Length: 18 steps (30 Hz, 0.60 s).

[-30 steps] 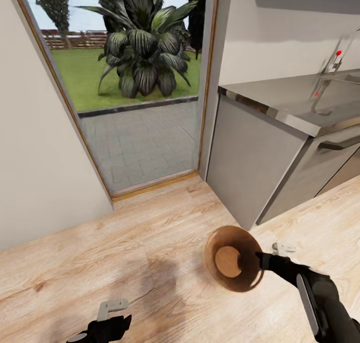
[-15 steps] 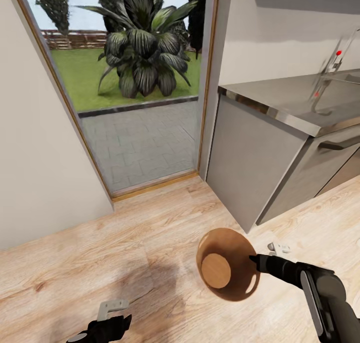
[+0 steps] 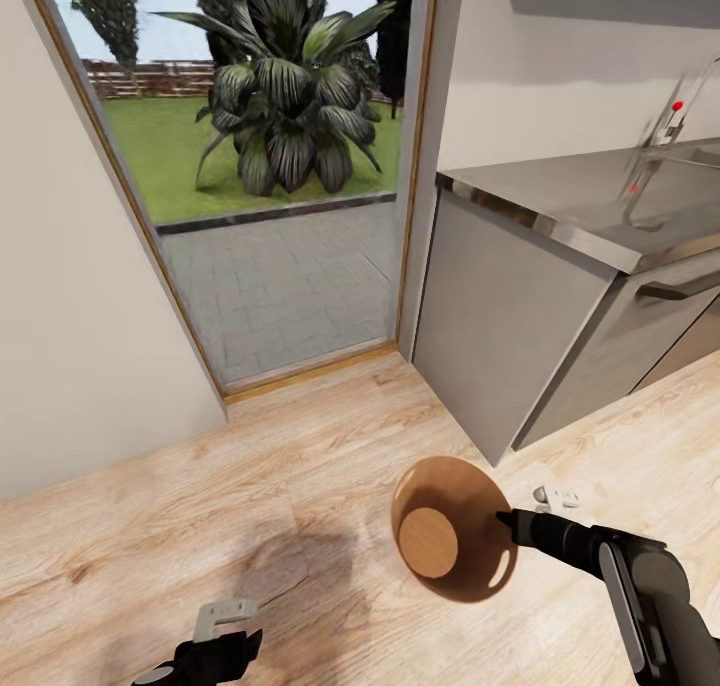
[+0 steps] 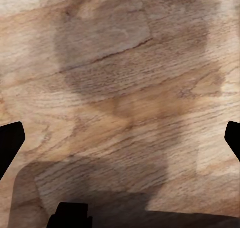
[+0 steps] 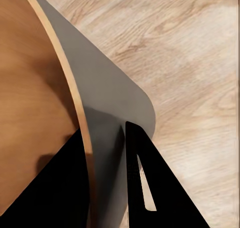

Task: Put the three can of soda from the living room inside the tash can in the kitchen.

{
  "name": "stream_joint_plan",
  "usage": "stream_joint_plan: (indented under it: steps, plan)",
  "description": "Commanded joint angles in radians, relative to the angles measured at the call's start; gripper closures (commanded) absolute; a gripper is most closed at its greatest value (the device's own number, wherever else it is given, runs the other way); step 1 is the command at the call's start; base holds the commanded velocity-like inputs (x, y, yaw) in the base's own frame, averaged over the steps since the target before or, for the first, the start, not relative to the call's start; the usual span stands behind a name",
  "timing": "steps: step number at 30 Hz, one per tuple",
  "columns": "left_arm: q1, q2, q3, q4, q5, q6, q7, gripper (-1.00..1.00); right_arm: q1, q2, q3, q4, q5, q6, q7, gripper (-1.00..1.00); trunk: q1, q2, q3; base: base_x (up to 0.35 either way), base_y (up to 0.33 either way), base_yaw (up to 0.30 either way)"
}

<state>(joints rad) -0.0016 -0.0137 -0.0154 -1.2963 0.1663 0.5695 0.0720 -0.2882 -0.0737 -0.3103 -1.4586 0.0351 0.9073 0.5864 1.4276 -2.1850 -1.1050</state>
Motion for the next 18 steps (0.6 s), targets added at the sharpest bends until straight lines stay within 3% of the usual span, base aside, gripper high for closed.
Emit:
stream_joint_plan:
  steps: [1, 6, 12, 18]
  plan:
    - [0.000, 0.000, 0.000, 0.000, 0.000, 0.000, 0.000, -1.00, 0.000, 0.000, 0.000, 0.000, -0.029, 0.008, 0.004, 1.00, 0.000, 0.000, 0.000, 0.000, 0.000, 0.000]
    - [0.000, 0.001, 0.000, 0.006, 0.001, -0.009, -0.001, -1.00, 0.000, 0.001, 0.000, 0.001, -0.031, 0.009, 0.002, 1.00, 0.000, 0.000, 0.002, 0.000, 0.000, 0.000]
    - [0.000, 0.001, 0.001, 0.044, 0.001, -0.083, -0.002, -1.00, 0.000, 0.001, -0.001, 0.006, -0.031, 0.010, 0.000, 1.00, 0.000, 0.000, 0.010, 0.000, 0.000, 0.038]
    - [0.000, 0.000, 0.001, 0.047, 0.000, -0.082, -0.003, -1.00, 0.000, 0.002, 0.000, 0.006, -0.024, 0.010, -0.001, 1.00, 0.000, 0.000, 0.020, 0.000, 0.000, 0.079]
